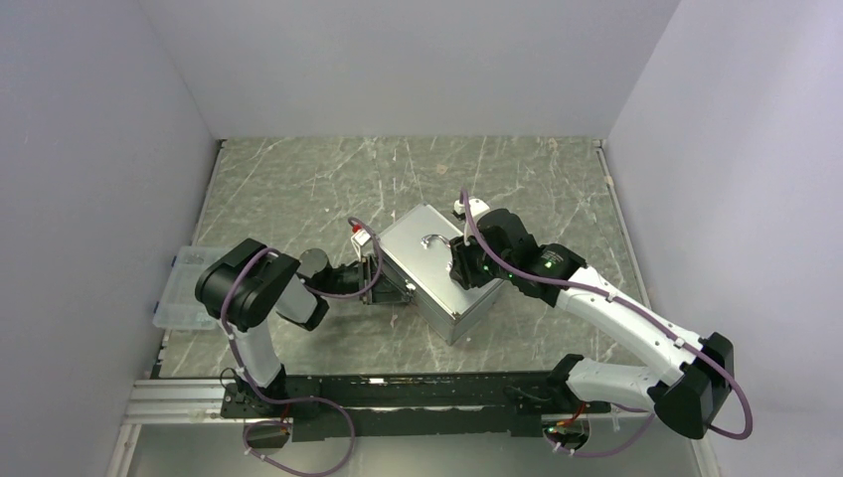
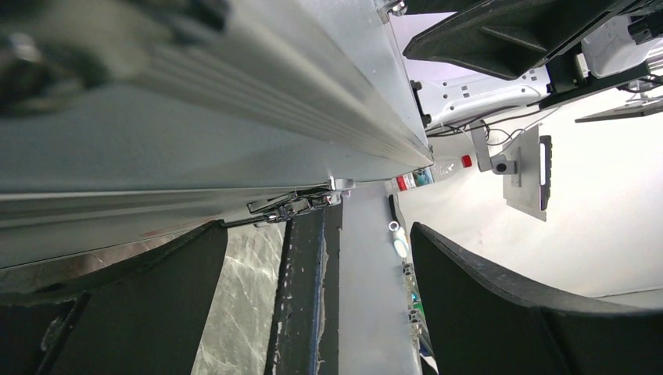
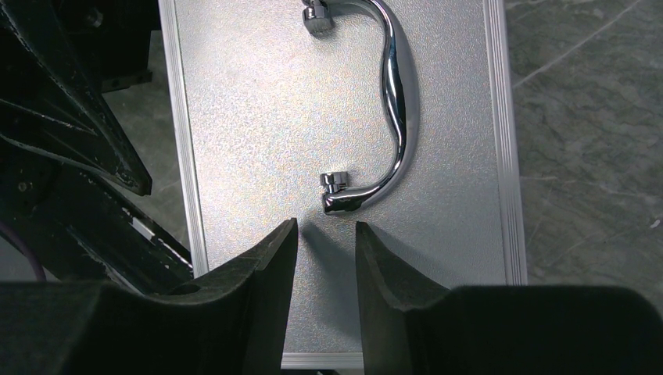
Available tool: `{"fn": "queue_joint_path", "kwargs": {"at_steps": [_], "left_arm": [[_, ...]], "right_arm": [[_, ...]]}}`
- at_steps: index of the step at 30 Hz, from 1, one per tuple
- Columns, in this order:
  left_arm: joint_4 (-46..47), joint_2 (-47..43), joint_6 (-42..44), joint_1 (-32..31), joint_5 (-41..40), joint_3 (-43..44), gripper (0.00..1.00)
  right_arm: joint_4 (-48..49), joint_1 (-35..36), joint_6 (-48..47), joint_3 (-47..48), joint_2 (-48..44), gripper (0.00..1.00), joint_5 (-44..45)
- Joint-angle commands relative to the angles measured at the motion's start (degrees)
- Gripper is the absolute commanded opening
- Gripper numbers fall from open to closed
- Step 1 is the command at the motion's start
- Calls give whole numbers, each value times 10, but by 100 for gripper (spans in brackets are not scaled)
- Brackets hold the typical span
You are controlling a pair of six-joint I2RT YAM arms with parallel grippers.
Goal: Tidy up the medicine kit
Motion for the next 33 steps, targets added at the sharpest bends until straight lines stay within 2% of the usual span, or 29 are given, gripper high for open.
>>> {"fn": "queue_joint_path", "kwargs": {"at_steps": [1, 9, 20, 33], "left_arm": [[67, 1, 26, -3, 0, 13, 94], [-32, -37, 90, -3, -13, 25, 93], [-10, -59, 68, -2, 4, 40, 92], [51, -91, 29, -3, 24, -7, 92]], "right_arm": [[-11, 4, 7, -6, -5, 37, 5], [-13, 4, 6, -8, -9, 37, 7], [-14, 4, 8, -14, -17, 37, 7], [-12, 3, 8, -13, -12, 37, 2]]}}
